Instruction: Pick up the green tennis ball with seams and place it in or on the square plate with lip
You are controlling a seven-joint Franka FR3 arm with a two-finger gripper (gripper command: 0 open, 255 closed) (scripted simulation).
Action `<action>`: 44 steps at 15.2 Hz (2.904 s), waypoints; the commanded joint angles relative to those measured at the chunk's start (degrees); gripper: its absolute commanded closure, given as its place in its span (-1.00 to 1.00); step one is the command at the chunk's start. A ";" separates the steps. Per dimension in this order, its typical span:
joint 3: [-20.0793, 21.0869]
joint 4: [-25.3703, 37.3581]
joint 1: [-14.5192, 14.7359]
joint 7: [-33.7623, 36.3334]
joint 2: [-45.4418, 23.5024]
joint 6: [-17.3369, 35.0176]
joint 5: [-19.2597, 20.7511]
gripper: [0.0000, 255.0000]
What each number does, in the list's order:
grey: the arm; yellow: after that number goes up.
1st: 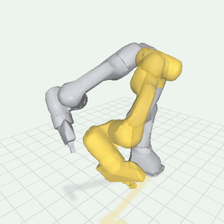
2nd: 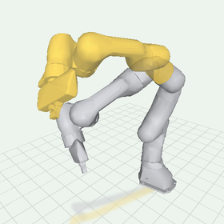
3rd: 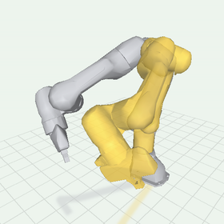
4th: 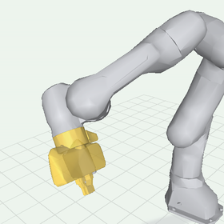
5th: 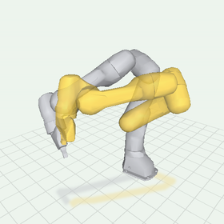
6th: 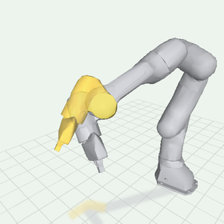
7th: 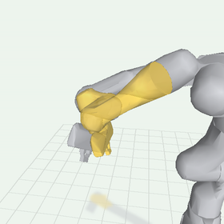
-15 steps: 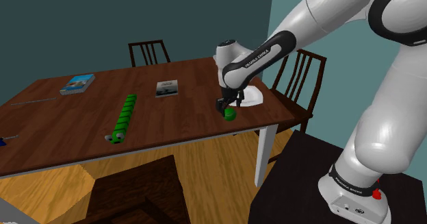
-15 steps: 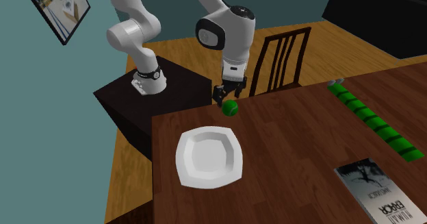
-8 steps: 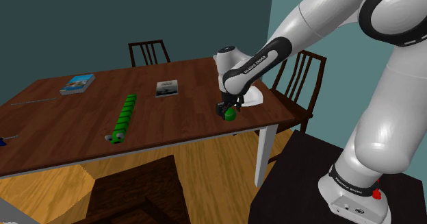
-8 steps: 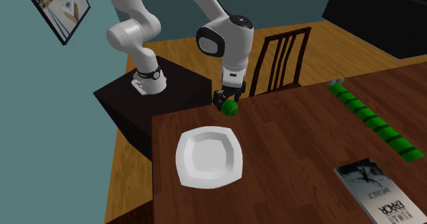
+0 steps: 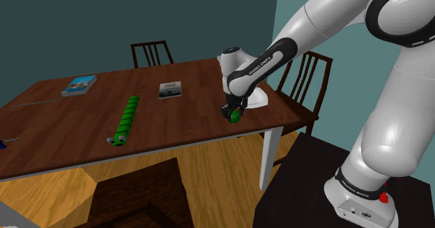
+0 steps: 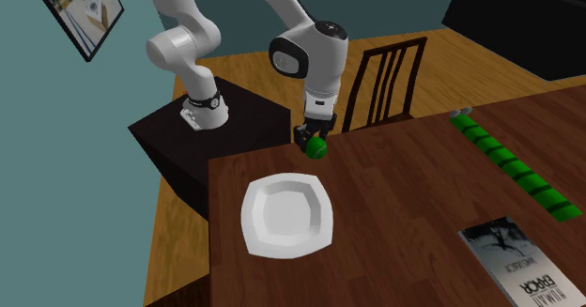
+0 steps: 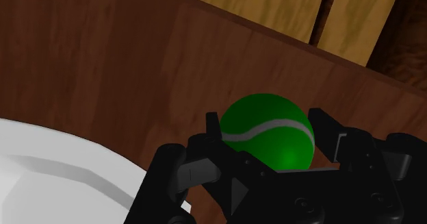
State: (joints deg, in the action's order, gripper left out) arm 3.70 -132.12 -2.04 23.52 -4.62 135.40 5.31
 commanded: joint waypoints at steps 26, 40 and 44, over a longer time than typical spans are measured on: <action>-2.06 7.00 -1.97 -5.63 6.30 -13.00 -1.22 1.00; -10.02 21.74 -10.90 -23.16 -4.86 -15.55 -2.31 1.00; -10.00 20.15 -10.95 -23.08 -6.09 -12.74 -2.38 1.00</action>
State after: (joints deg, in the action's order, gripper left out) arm -6.31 -111.82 -12.98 0.45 -10.29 122.05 2.97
